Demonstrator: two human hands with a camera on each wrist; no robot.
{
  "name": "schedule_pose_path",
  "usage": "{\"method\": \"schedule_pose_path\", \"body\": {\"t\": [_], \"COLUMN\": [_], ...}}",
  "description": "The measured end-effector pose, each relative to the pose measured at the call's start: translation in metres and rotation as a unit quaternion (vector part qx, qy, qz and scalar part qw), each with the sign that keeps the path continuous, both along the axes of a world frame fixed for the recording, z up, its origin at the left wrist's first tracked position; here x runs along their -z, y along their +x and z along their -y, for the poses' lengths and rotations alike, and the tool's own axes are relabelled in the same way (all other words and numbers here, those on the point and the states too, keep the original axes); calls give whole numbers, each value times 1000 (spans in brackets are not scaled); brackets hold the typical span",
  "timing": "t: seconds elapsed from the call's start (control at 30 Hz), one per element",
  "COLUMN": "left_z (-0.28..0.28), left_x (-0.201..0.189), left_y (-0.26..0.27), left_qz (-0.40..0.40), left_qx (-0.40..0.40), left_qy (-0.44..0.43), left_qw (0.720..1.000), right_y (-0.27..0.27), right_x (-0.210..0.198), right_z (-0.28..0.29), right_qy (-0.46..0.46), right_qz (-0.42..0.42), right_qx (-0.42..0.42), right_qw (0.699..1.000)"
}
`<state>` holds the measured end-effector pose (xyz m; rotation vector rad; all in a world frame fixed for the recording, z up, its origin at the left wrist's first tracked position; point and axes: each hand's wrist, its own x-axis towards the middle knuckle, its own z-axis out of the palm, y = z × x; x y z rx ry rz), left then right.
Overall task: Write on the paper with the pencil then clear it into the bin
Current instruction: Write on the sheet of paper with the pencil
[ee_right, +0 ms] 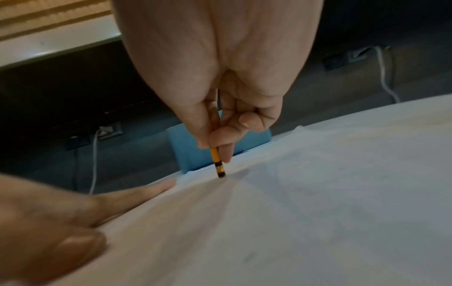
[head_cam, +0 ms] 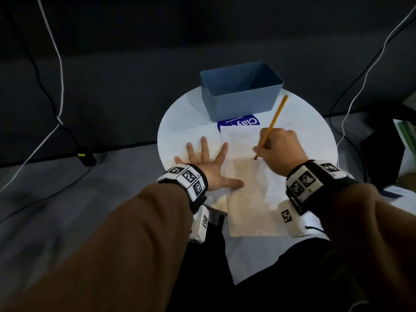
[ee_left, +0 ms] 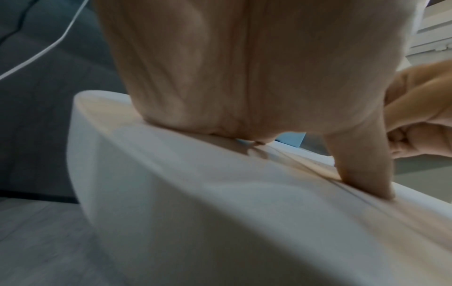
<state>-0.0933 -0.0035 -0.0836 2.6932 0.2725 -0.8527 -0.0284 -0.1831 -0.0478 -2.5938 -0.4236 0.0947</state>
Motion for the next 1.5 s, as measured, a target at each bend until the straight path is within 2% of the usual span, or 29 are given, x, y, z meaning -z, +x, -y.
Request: {"method": "schedule_pose_path", "body": {"t": [0.13,0.27,0.5,0.7,0.9,1.07,1.27,1.5], "left_z": [1,2,0,2,1,2,1,3], "left_x": [0,-2,1,0,-1,0,-1,-2], "left_y": [1,-1,-1,-1,0,2,1,2], "left_qz": [0,0,-2,-1,-7,-9,-12,-15], "left_qx": [3,2,4,1,6,5,6,3], "left_qy": [2,2,-5,-2,-1,5,2,10], "left_qw": [1000,1000,1000,1000,1000,1000,1000,1000], "right_y": [-2,-10,3,-3,6,4,11,8], "right_x": [-5,5,-5,7,-2,4,3,9], "right_z": [3,-11,34,18,45,23,34,24], "right_qy": [47,34,32,62,45,63,50,52], "right_qz": [3,-4,10,6,10,19,12,9], "right_qx": [-1,-29,64,12,63,20,51,16], "right_qw": [999,999,997,998,997,998,997,998]}}
